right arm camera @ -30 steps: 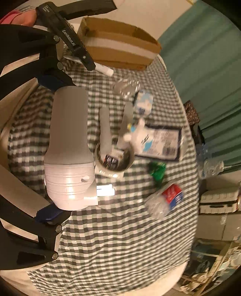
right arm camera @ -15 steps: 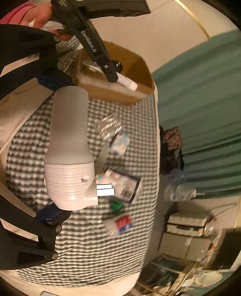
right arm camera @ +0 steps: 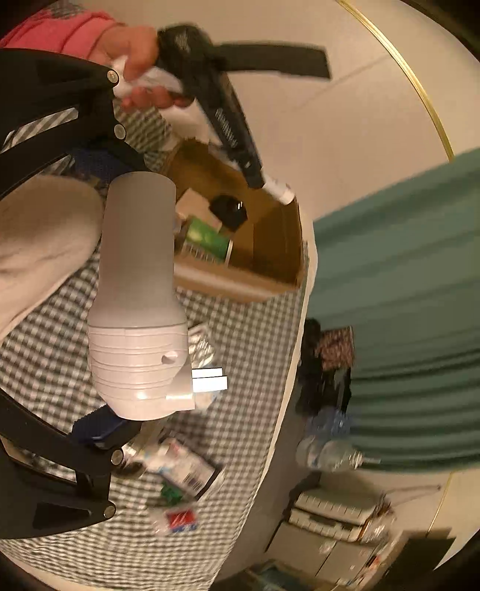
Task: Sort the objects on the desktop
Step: 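Carry the toothpaste tube to the cardboard box and release it with the left tool, then carry the white plastic bottle over the box and open the right tool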
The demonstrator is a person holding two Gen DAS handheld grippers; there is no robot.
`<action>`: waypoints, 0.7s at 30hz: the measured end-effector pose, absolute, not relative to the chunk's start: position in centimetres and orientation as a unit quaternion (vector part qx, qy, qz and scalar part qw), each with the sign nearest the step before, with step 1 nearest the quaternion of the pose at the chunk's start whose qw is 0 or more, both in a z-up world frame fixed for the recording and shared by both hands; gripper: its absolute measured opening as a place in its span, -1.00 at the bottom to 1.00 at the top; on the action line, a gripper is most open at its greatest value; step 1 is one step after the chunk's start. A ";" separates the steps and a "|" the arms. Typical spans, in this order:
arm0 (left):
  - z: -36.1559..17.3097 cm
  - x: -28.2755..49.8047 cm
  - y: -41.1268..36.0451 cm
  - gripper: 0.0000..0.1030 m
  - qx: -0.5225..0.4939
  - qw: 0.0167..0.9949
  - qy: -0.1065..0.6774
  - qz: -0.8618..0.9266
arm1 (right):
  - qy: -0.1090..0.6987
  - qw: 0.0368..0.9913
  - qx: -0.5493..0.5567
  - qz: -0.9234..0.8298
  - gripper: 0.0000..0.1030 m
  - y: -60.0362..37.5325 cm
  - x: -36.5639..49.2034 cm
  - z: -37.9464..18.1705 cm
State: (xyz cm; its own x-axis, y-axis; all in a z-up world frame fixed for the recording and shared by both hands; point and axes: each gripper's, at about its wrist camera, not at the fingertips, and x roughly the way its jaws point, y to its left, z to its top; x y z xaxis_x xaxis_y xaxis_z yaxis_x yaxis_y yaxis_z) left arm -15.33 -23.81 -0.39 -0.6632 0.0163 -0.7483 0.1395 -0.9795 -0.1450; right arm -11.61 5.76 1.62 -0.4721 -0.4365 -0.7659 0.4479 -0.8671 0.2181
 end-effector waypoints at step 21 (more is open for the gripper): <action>-5.6 -13.4 -31.3 0.94 0.419 0.131 0.124 -0.890 | 0.022 0.307 0.499 -0.810 0.94 -6.6 -16.8 -3.2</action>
